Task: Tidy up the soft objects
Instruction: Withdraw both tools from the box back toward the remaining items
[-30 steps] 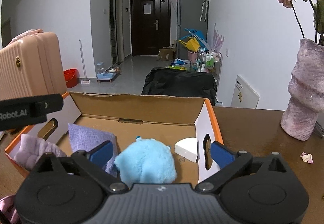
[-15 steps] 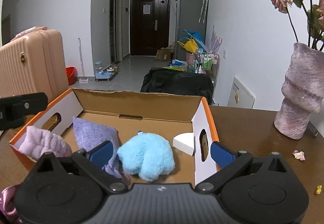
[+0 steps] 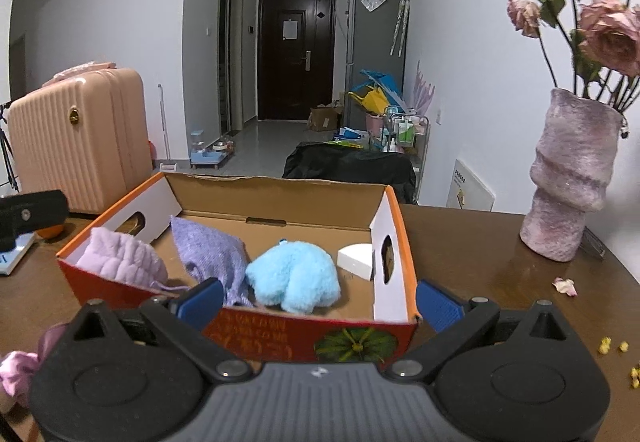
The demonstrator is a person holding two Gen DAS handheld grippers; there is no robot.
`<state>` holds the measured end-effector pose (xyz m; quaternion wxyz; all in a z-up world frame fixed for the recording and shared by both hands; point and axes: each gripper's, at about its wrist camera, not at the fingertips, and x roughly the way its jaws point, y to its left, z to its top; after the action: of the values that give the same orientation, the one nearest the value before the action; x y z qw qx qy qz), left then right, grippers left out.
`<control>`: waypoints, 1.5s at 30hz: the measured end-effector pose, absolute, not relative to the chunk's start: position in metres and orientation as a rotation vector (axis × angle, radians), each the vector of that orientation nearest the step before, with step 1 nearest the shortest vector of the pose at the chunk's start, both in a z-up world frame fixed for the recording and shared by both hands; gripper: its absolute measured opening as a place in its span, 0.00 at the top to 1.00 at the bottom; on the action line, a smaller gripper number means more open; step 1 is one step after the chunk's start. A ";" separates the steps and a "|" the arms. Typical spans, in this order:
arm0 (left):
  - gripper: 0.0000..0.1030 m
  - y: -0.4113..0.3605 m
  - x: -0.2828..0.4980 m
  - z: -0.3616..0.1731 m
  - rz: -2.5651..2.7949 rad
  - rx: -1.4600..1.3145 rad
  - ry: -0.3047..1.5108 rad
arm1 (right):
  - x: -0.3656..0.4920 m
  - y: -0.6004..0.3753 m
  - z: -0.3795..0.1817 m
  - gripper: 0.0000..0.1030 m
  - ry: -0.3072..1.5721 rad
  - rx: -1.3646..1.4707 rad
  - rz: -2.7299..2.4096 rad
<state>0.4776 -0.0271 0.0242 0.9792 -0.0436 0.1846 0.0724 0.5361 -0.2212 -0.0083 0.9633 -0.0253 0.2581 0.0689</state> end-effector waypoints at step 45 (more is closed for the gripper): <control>0.00 0.008 0.255 0.027 0.171 -0.048 0.334 | 0.312 -0.198 -0.012 0.00 0.557 -0.106 0.147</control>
<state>0.2551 0.0081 0.0274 0.9822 -0.0237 0.1661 0.0851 0.3124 -0.1976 -0.0116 0.9573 -0.0523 0.2748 0.0725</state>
